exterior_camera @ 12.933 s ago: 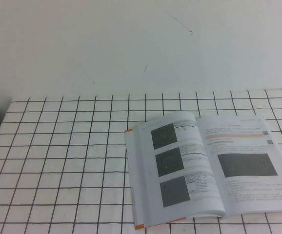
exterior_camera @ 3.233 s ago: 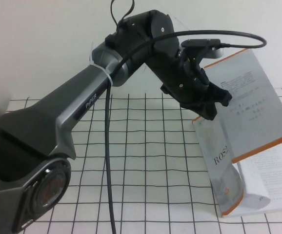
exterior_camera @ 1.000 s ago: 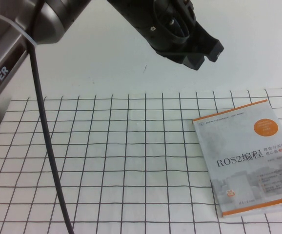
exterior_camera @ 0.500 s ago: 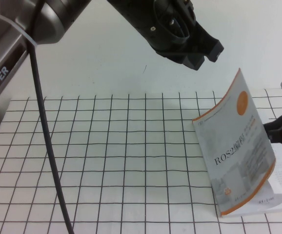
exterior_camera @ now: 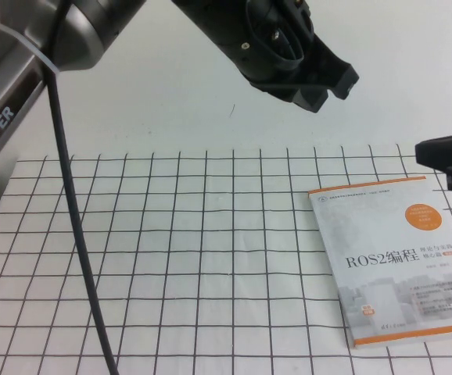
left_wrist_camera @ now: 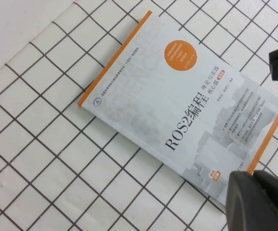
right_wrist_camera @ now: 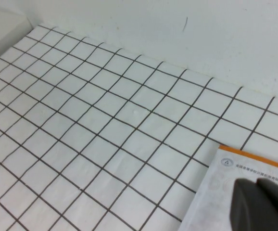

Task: Close book
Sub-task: 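Close the open booklet and leave it lying on the table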

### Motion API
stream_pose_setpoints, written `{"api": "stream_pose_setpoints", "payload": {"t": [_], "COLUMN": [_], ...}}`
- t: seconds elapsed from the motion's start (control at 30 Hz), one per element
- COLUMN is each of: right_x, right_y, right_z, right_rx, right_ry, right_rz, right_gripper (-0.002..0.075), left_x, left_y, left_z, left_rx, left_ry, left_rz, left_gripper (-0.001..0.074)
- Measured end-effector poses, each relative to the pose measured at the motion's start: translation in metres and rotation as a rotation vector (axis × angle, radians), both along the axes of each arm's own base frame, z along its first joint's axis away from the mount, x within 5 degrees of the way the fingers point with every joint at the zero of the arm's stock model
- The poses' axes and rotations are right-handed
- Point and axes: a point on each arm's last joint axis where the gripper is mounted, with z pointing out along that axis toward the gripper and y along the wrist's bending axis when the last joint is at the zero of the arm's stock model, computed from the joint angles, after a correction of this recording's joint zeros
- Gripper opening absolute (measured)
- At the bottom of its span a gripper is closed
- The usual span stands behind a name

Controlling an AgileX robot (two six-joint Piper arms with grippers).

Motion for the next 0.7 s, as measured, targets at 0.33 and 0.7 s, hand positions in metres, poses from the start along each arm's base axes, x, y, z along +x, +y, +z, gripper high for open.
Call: {"api": "stream_pose_setpoints", "payload": {"t": [0.33, 0.7], "right_x": [-0.006, -0.123], "right_y": [-0.009, -0.016], "right_z": [-0.002, 0.113], "right_rx": [-0.121, -0.182], "right_ry": [0.047, -0.449], "right_rz": [-0.057, -0.075], "right_gripper": [-0.0003, -0.0003], "left_x": [-0.002, -0.084], "left_y": [-0.001, 0.017], "left_z": [0.001, 0.073], "left_rx": [0.002, -0.022], "left_ry": [-0.009, -0.248], "left_rz": [-0.014, -0.081], "left_gripper": [-0.0004, -0.0004]}}
